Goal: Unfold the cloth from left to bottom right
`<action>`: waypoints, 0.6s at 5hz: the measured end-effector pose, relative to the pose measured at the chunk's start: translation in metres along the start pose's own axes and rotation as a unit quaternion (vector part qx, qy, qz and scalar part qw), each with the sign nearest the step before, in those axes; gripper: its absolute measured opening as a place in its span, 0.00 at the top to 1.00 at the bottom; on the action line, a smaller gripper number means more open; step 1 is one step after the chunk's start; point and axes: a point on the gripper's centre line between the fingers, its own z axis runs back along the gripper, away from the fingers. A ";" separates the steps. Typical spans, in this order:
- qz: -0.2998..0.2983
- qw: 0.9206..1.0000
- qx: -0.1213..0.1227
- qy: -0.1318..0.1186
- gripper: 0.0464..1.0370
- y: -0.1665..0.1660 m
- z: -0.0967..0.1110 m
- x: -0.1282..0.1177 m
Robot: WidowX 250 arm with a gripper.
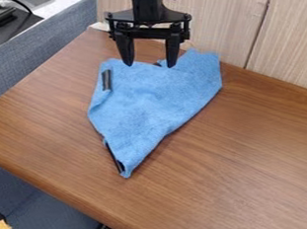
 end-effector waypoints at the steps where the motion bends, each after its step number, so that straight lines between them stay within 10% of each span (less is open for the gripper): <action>1: 0.005 1.000 0.004 0.014 0.04 0.001 -0.009 -0.002; 3: 0.085 0.996 0.024 0.027 0.04 0.043 -0.023 0.011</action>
